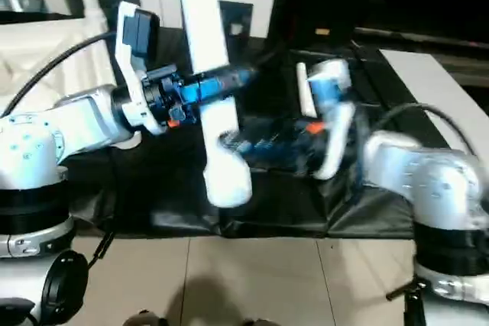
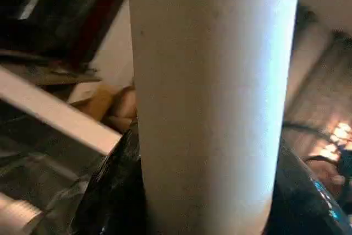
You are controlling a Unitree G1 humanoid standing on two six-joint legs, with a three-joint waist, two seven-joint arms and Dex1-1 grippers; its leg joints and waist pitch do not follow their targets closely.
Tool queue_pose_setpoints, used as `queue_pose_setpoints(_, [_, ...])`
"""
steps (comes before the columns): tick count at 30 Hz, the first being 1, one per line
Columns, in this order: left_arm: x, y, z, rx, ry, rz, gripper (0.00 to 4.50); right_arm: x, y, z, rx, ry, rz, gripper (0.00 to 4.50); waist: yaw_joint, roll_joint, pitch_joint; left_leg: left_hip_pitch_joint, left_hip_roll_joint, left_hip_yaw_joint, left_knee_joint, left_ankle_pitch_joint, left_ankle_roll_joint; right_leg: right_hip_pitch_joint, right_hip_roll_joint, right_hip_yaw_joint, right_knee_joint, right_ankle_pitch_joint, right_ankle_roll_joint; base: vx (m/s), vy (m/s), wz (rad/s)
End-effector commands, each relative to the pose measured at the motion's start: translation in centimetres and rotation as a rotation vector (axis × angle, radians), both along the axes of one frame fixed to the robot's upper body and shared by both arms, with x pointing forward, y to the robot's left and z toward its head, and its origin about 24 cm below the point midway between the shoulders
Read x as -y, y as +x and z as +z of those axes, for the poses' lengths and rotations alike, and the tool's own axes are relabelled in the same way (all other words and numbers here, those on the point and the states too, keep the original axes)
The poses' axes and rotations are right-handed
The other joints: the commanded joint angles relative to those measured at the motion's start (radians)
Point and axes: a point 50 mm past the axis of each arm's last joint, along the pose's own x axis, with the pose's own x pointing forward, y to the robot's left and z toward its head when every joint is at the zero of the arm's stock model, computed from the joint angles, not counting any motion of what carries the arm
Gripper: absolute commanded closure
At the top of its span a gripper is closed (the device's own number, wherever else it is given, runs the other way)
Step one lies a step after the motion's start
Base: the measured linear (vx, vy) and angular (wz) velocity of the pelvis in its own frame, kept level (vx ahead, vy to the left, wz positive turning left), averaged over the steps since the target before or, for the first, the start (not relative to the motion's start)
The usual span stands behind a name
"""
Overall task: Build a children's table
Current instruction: Pick table leg
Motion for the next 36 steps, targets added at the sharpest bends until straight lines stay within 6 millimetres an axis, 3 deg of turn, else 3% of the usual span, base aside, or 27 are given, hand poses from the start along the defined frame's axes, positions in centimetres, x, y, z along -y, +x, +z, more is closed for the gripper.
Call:
queue_pose_setpoints(1, [0.6,-0.7,1.0,0.054,-0.03,-0.063,2.53,-0.3,0.0,0.2,0.021,-0.024,0.015,0.57,0.001,-0.004,-0.078,0.014,0.018,0.001,-0.073,-0.135,-0.031,0.057,-0.052,0.019,-0.074,-0.35,-0.131,0.0,0.0,0.0])
queue_pose_setpoints(4, [0.8,-1.2,1.3,0.066,-0.058,-0.118,2.54,-0.7,0.0,0.3,0.019,-0.013,0.041,0.57,0.002,-0.004,-0.079,0.014,0.018,-0.001,-0.073,-0.141,-0.032,0.058,-0.053,0.018,-0.073,-0.358,-0.121,0.0,0.0,0.0])
queue_pose_setpoints(5, [0.8,-1.3,1.3,0.066,-0.062,-0.138,2.54,-0.7,0.0,0.4,0.021,-0.009,0.049,0.57,0.0,-0.018,-0.08,0.013,0.018,0.001,-0.072,-0.138,-0.029,0.059,-0.052,0.018,-0.074,-0.36,-0.118,0.0,0.0,0.0])
queue_pose_setpoints(6, [0.8,-1.5,1.2,0.069,-0.058,-0.156,2.54,-0.8,-0.1,0.5,0.025,-0.007,0.056,0.57,0.003,-0.01,-0.079,0.014,0.017,0.0,-0.072,-0.134,-0.029,0.057,-0.053,0.019,-0.072,-0.366,-0.115,0.0,0.0,0.0])
queue_pose_setpoints(12, [0.7,-1.9,0.7,0.076,-0.022,-0.197,2.54,-0.7,-0.1,0.6,0.031,-0.002,0.088,0.57,0.0,-0.009,-0.079,0.014,0.02,-0.001,-0.074,-0.146,-0.037,0.055,-0.052,0.018,-0.074,-0.381,-0.1,0.0,0.0,0.0])
queue_pose_setpoints(25, [0.4,-1.3,0.5,0.071,-0.017,-0.165,2.54,-0.5,-0.2,0.4,0.036,0.014,0.09,1.76,0.002,-0.001,-0.08,0.015,0.019,-0.002,-0.075,-0.15,-0.042,0.055,-0.051,0.018,-0.073,-0.366,-0.11,0.0,0.0,0.0])
queue_pose_setpoints(27, [0.4,-1.2,0.4,0.068,-0.013,-0.153,2.54,-0.5,-0.1,0.2,0.042,0.003,0.077,1.78,0.001,-0.004,-0.08,0.015,0.019,-0.002,-0.075,-0.151,-0.043,0.056,-0.051,0.018,-0.072,-0.36,-0.114,0.0,0.0,0.0])
queue_pose_setpoints(28, [0.4,-1.2,0.4,0.068,-0.013,-0.152,2.54,-0.5,-0.1,0.2,0.043,0.003,0.076,2.0,0.002,-0.005,-0.08,0.015,0.019,-0.002,-0.075,-0.155,-0.043,0.056,-0.051,0.018,-0.073,-0.366,-0.114,0.0,0.0,0.0])
queue_pose_setpoints(36, [-0.1,0.0,-0.2,0.061,0.061,0.025,2.54,-0.9,1.8,-0.1,0.168,-0.034,-0.161,2.56,-0.003,-0.005,-0.08,0.015,0.02,-0.002,-0.076,-0.159,-0.052,0.055,-0.053,0.018,-0.07,-0.372,-0.108,0.0,0.0,0.0])
